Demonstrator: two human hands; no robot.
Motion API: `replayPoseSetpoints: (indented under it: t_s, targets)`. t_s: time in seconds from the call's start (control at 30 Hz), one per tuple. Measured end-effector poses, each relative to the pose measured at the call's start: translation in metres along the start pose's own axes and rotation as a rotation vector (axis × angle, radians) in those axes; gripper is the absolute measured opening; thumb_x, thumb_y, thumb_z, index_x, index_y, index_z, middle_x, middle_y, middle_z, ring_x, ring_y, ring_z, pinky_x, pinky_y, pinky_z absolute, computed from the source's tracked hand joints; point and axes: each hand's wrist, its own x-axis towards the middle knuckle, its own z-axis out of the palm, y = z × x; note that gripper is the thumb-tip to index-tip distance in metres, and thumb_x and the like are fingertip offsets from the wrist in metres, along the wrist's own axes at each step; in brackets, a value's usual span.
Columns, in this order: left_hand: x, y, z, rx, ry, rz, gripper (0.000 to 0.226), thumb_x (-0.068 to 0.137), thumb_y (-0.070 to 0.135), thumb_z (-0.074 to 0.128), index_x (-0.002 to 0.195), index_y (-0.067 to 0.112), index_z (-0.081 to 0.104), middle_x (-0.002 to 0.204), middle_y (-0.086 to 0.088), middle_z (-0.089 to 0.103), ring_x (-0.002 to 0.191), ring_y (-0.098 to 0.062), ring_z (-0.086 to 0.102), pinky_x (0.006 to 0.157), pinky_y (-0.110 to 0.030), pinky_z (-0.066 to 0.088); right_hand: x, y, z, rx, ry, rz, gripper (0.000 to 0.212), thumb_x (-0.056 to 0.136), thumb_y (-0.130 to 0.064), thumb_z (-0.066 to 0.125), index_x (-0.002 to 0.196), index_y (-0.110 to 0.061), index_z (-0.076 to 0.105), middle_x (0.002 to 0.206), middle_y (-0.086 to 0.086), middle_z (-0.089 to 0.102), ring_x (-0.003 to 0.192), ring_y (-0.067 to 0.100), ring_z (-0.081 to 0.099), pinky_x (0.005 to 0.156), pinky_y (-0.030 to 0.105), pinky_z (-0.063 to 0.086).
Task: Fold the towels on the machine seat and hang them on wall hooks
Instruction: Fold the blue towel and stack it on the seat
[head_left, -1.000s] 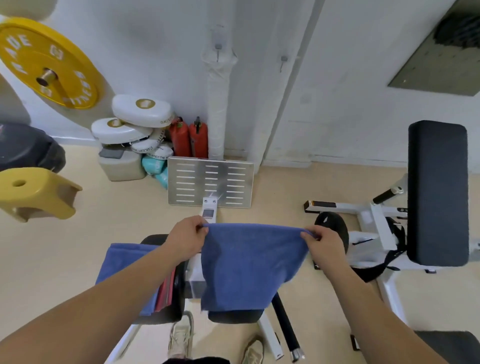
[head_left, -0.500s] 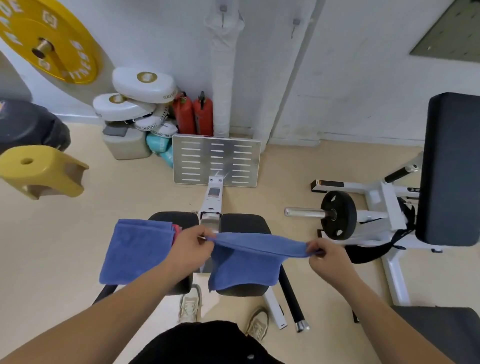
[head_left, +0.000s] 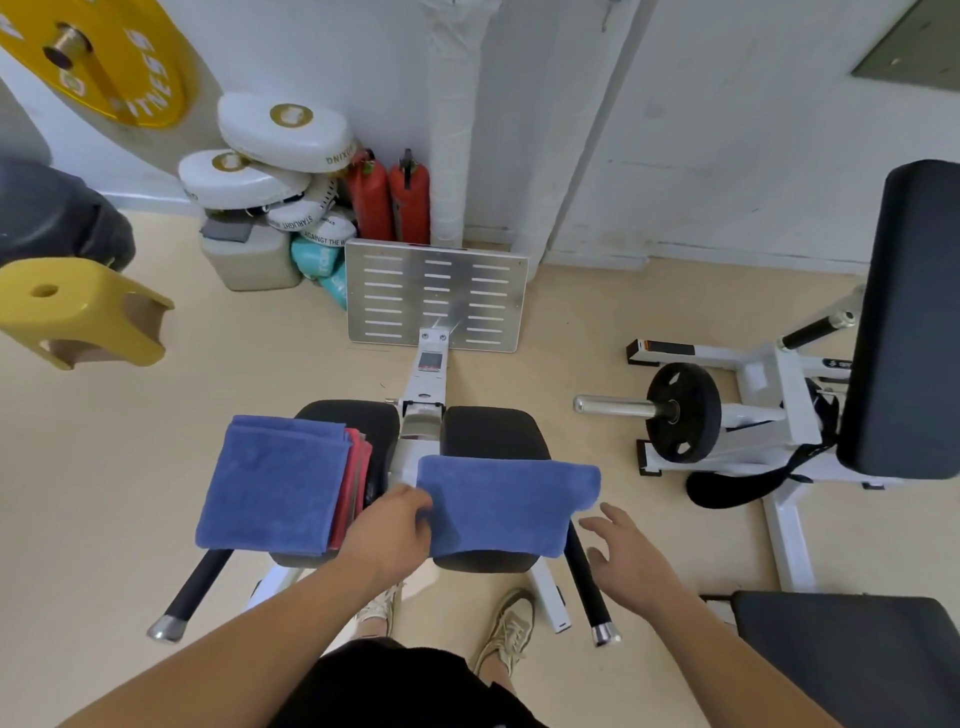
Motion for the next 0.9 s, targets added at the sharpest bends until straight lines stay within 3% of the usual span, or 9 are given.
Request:
replayPoseSetpoints:
  t_s: [0.2,0.3,0.43,0.53,0.63,0.7,0.77,0.83,0.9]
  targets:
    - [0.053,0.013,-0.008,-0.04,-0.079,0.019,0.071,0.097,0.028,0.064,0.158,0.03,0.025,0.162,0.002,0.036,0.146,-0.026,0.041,0.117,-0.043,0.042,0.01,-0.022,0.001,0.144,0.069,-0.088,0.033,0.102,-0.025,0.054,0.134,-0.022,0.062,0.139,-0.006,0.058,0.125,0.01,0.055,0.097,0.018,0.037]
    - [0.069,0.016,-0.007,0.041,-0.161,-0.002,0.07,0.093,0.028,0.069,0.153,0.026,0.034,0.151,-0.005,0.048,0.135,-0.03,0.05,0.112,-0.045,0.046,0.012,-0.028,-0.003,0.173,0.069,-0.095,0.034,0.102,-0.025,0.054,0.135,-0.02,0.062,0.137,-0.006,0.06,0.126,0.011,0.056,0.1,0.02,0.04]
    - [0.067,0.02,-0.017,0.071,-0.135,0.032,0.031,0.082,0.038,0.074,0.109,0.027,0.061,0.109,0.0,0.064,0.102,-0.022,0.063,0.095,-0.037,0.057,0.01,-0.039,-0.01,0.224,0.076,-0.093,0.039,0.101,-0.024,0.057,0.139,-0.023,0.057,0.144,-0.007,0.056,0.128,0.01,0.053,0.103,0.02,0.039]
    - [0.048,0.027,-0.033,-0.139,-0.135,0.129,0.017,0.075,0.028,0.076,0.085,0.026,0.063,0.084,0.005,0.062,0.084,-0.017,0.065,0.079,-0.028,0.059,0.01,-0.057,-0.021,0.229,0.071,-0.157,0.054,0.097,-0.023,0.063,0.148,-0.026,0.047,0.15,-0.009,0.047,0.138,0.011,0.046,0.109,0.021,0.036]
    - [0.013,0.046,-0.061,-0.357,-0.186,0.259,0.016,0.078,0.025,0.077,0.09,0.027,0.067,0.086,0.004,0.066,0.083,-0.014,0.067,0.078,-0.03,0.059,0.011,-0.081,-0.039,0.192,0.028,-0.303,0.063,0.087,-0.024,0.074,0.146,-0.028,0.05,0.148,-0.019,0.04,0.142,0.002,0.033,0.118,0.027,0.03]
    - [-0.009,0.057,-0.084,-0.402,-0.165,0.342,0.013,0.082,0.027,0.075,0.091,0.026,0.066,0.086,0.003,0.066,0.082,-0.015,0.066,0.076,-0.028,0.057,0.01,-0.096,-0.053,0.235,-0.006,-0.374,0.042,0.08,-0.022,0.082,0.119,-0.019,0.069,0.133,-0.013,0.061,0.133,-0.003,0.043,0.114,0.024,0.034]
    - [-0.027,0.065,-0.109,-0.435,-0.076,0.381,0.009,0.086,0.025,0.073,0.088,0.027,0.064,0.085,0.001,0.065,0.08,-0.017,0.064,0.074,-0.029,0.056,0.002,-0.107,-0.069,0.34,-0.071,-0.375,0.026,0.077,-0.019,0.085,0.095,-0.008,0.069,0.096,-0.001,0.072,0.099,0.006,0.063,0.088,0.02,0.047]
    - [-0.043,0.07,-0.135,-0.494,0.039,0.41,0.015,0.09,0.02,0.07,0.089,0.033,0.065,0.083,0.01,0.067,0.076,-0.006,0.063,0.071,-0.022,0.053,-0.007,-0.115,-0.085,0.384,-0.128,-0.392,0.034,0.076,-0.029,0.086,0.092,-0.007,0.066,0.077,-0.003,0.062,0.071,0.011,0.057,0.068,0.023,0.046]
    - [-0.057,0.073,-0.16,-0.516,0.174,0.439,0.02,0.094,0.015,0.067,0.095,0.035,0.069,0.088,0.018,0.07,0.083,0.0,0.065,0.076,-0.014,0.05,-0.013,-0.12,-0.095,0.345,-0.18,-0.379,0.044,0.074,-0.04,0.087,0.101,-0.011,0.069,0.085,0.0,0.069,0.075,0.018,0.063,0.073,0.029,0.055]
